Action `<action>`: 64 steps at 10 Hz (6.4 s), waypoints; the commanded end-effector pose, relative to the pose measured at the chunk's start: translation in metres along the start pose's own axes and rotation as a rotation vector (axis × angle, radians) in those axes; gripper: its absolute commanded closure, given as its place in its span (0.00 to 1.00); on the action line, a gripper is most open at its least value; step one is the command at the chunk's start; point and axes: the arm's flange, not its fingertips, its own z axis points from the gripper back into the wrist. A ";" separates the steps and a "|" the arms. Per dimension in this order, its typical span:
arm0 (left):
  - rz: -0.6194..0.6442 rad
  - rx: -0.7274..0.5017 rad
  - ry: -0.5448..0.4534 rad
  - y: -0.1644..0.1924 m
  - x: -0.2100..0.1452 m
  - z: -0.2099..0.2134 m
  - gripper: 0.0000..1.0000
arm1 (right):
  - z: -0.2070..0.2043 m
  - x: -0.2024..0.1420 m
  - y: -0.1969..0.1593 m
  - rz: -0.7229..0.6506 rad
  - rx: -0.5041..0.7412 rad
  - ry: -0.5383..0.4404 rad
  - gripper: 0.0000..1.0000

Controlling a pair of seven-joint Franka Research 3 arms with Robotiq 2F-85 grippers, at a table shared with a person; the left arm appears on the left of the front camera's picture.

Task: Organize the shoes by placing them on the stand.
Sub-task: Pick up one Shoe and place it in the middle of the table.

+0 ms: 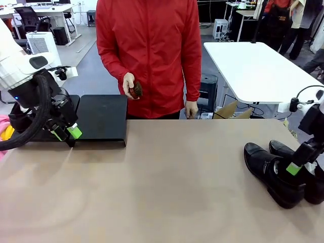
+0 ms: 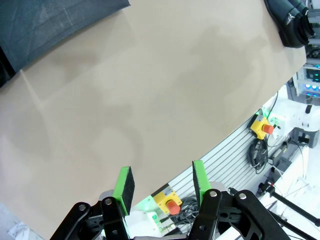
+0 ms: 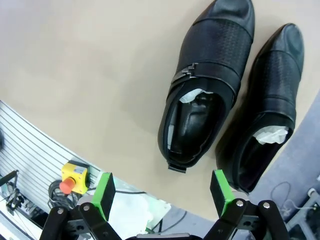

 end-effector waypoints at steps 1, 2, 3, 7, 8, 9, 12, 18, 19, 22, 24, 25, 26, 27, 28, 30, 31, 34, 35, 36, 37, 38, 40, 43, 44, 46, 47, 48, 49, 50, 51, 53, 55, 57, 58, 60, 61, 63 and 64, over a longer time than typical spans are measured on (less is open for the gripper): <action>-0.008 -0.016 -0.008 -0.001 -0.003 0.000 0.38 | 0.000 -0.002 -0.008 0.013 -0.001 0.021 0.00; -0.008 -0.016 -0.008 -0.001 -0.003 0.000 0.38 | -0.004 -0.005 -0.009 0.016 -0.017 0.002 0.06; -0.008 -0.016 -0.008 -0.001 -0.003 0.000 0.38 | -0.008 -0.005 -0.010 -0.002 -0.039 -0.024 0.25; -0.008 -0.016 -0.008 -0.001 -0.003 0.000 0.38 | -0.035 0.017 -0.007 -0.177 -0.262 -0.040 0.25; -0.008 -0.016 -0.008 -0.001 -0.003 0.000 0.38 | -0.041 0.020 -0.011 -0.205 -0.275 -0.022 0.25; -0.008 -0.016 -0.008 -0.001 -0.003 0.000 0.38 | -0.045 0.024 -0.012 -0.213 -0.274 -0.015 0.25; -0.008 -0.016 -0.008 -0.001 -0.003 0.000 0.38 | -0.054 0.028 -0.019 -0.230 -0.244 0.003 0.25; -0.008 -0.016 -0.008 -0.001 -0.003 0.000 0.38 | -0.070 0.034 -0.030 -0.250 -0.157 0.018 0.25; -0.008 -0.016 -0.008 -0.001 -0.003 0.000 0.38 | -0.072 0.035 -0.032 -0.257 -0.141 0.015 0.25; -0.008 -0.016 -0.008 -0.001 -0.003 0.000 0.38 | -0.075 0.035 -0.033 -0.269 -0.111 0.003 0.25; -0.008 -0.016 -0.008 -0.001 -0.003 0.000 0.38 | -0.081 0.034 -0.036 -0.276 -0.102 0.014 0.25; -0.008 -0.016 -0.008 -0.001 -0.003 0.000 0.38 | -0.083 0.033 -0.039 -0.280 -0.100 0.021 0.25; -0.008 -0.016 -0.008 -0.001 -0.003 0.000 0.38 | -0.085 0.032 -0.043 -0.292 -0.109 0.027 0.25; -0.008 -0.016 -0.008 -0.001 -0.003 0.000 0.38 | -0.086 0.030 -0.046 -0.300 -0.106 0.026 0.25; -0.008 -0.016 -0.008 -0.001 -0.003 0.000 0.38 | -0.087 0.029 -0.048 -0.304 -0.101 0.027 0.25; -0.008 -0.016 -0.008 -0.001 -0.003 0.000 0.38 | -0.093 0.027 -0.051 -0.306 -0.082 0.032 0.28; -0.008 -0.016 -0.008 -0.001 -0.003 0.000 0.38 | -0.094 0.027 -0.052 -0.300 -0.077 0.033 0.38; -0.008 -0.016 -0.008 -0.001 -0.003 0.000 0.38 | -0.107 0.026 -0.058 -0.276 -0.057 0.076 0.91; -0.008 -0.016 -0.008 -0.001 -0.003 0.000 0.38 | -0.108 0.026 -0.059 -0.277 -0.055 0.078 1.00; -0.008 -0.016 -0.008 -0.001 -0.003 0.000 0.38 | -0.108 0.026 -0.060 -0.274 -0.054 0.078 1.00; -0.008 -0.016 -0.008 -0.001 -0.003 0.000 0.38 | -0.108 0.026 -0.060 -0.271 -0.054 0.074 1.00; -0.008 -0.016 -0.008 -0.001 -0.003 0.000 0.38 | -0.108 0.025 -0.059 -0.269 -0.056 0.073 1.00; -0.008 -0.016 -0.008 -0.001 -0.003 0.000 0.38 | -0.100 0.025 -0.051 -0.279 -0.045 0.053 1.00; -0.008 -0.016 -0.008 -0.001 -0.003 0.000 0.38 | -0.048 0.032 0.018 -0.363 -0.033 -0.068 1.00; -0.008 -0.016 -0.008 -0.001 -0.003 0.000 0.38 | -0.040 0.039 0.045 -0.387 0.000 -0.099 1.00; -0.008 -0.016 -0.008 -0.001 -0.003 0.000 0.38 | -0.043 0.062 0.096 -0.414 0.008 -0.097 1.00; -0.008 -0.016 -0.008 -0.001 -0.003 0.000 0.38 | -0.057 0.079 0.126 -0.436 -0.020 -0.049 1.00; -0.008 -0.016 -0.008 -0.001 -0.003 0.000 0.38 | -0.067 0.096 0.161 -0.457 -0.033 -0.053 1.00; -0.008 -0.016 -0.008 -0.001 -0.003 0.000 0.38 | -0.076 0.105 0.185 -0.502 -0.025 -0.035 1.00; -0.008 -0.016 -0.008 -0.001 -0.003 0.000 0.38 | -0.083 0.111 0.202 -0.546 -0.005 -0.013 1.00; -0.008 -0.016 -0.008 -0.001 -0.003 0.000 0.38 | -0.072 0.109 0.195 -0.518 -0.003 -0.028 1.00; -0.008 -0.016 -0.008 -0.001 -0.003 0.000 0.38 | -0.086 0.089 0.196 -0.476 -0.043 -0.007 1.00; -0.008 -0.016 -0.008 -0.001 -0.003 0.000 0.38 | -0.091 0.096 0.203 -0.559 -0.039 -0.039 1.00; -0.008 -0.016 -0.008 -0.001 -0.003 0.000 0.38 | -0.094 0.118 0.223 -0.541 -0.012 -0.097 1.00; -0.008 -0.016 -0.008 -0.001 -0.003 0.000 0.38 | -0.096 0.128 0.227 -0.549 -0.010 -0.112 1.00; -0.008 -0.016 -0.008 -0.001 -0.003 0.000 0.38 | -0.115 0.148 0.231 -0.535 0.027 -0.085 1.00; -0.008 -0.016 -0.008 -0.001 -0.003 0.000 0.38 | -0.125 0.155 0.236 -0.519 0.038 -0.076 1.00; -0.008 -0.016 -0.008 -0.001 -0.003 0.000 0.38 | -0.138 0.161 0.239 -0.489 0.085 -0.050 1.00; -0.008 -0.016 -0.008 -0.001 -0.003 0.000 0.38 | -0.143 0.161 0.238 -0.483 0.104 -0.041 0.94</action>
